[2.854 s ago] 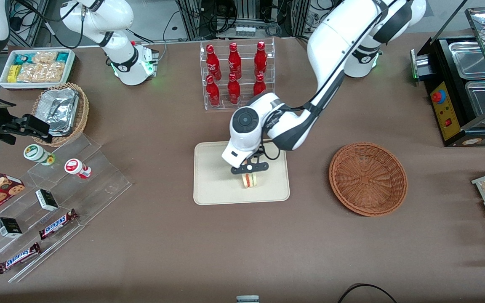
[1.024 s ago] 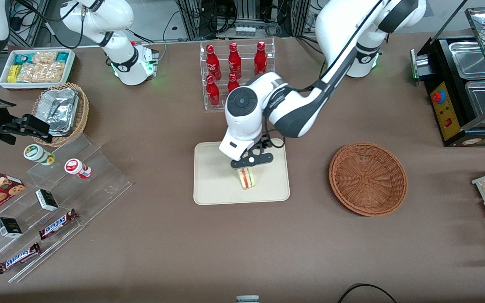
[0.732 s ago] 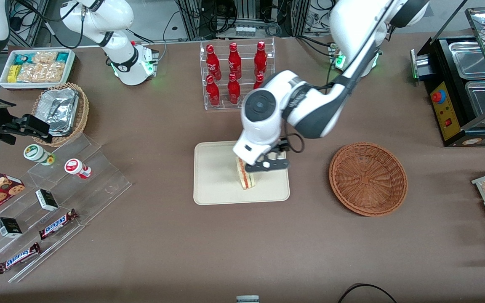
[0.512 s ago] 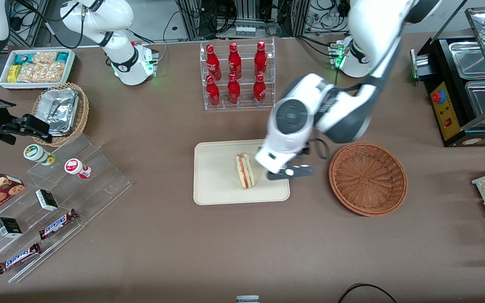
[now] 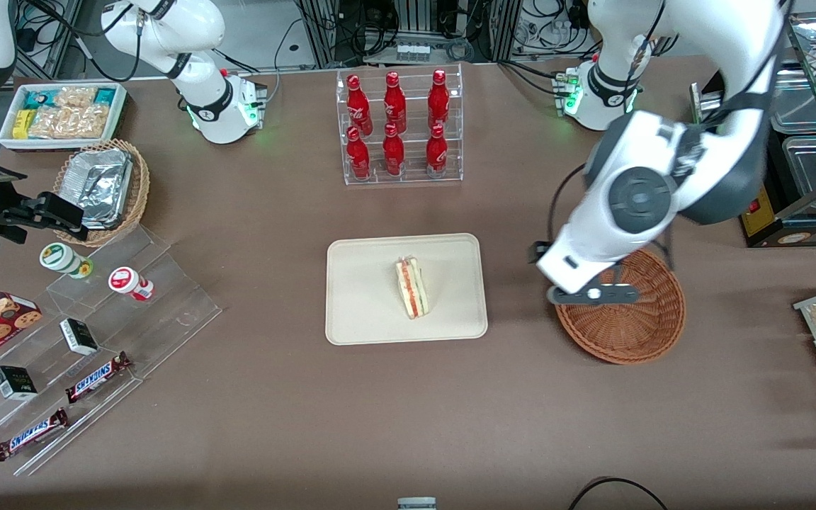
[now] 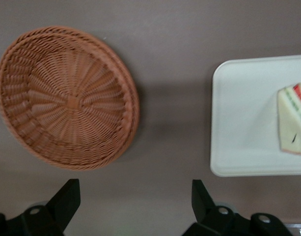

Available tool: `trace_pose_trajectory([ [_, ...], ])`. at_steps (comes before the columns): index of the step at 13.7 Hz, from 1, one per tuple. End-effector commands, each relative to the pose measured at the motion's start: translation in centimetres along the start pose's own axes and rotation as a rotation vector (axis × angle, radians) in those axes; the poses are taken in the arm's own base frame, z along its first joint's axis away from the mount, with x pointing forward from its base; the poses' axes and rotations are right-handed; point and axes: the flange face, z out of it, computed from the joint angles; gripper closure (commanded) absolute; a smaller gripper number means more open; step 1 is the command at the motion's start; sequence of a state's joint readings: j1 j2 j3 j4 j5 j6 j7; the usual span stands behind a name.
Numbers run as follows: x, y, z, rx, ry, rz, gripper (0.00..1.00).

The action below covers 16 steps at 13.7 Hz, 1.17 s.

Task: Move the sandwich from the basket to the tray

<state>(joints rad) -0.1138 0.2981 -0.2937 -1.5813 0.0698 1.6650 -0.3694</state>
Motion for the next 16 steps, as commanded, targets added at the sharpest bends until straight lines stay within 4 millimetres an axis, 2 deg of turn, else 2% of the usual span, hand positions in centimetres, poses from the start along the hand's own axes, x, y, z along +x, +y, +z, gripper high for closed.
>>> trace_pose_trajectory([
  [1, -2.5, -4.2, -1.9, -0.014, -0.038, 0.048, 0.00],
  [4, -3.4, -7.6, -3.3, -0.012, -0.061, 0.066, 0.00],
  [6, -4.4, -9.2, -4.2, -0.006, -0.061, 0.074, 0.00],
  [12, -7.5, -17.7, -6.9, -0.064, -0.104, 0.102, 0.00],
  [16, -9.5, -20.0, -9.1, -0.063, -0.100, 0.070, 0.00],
])
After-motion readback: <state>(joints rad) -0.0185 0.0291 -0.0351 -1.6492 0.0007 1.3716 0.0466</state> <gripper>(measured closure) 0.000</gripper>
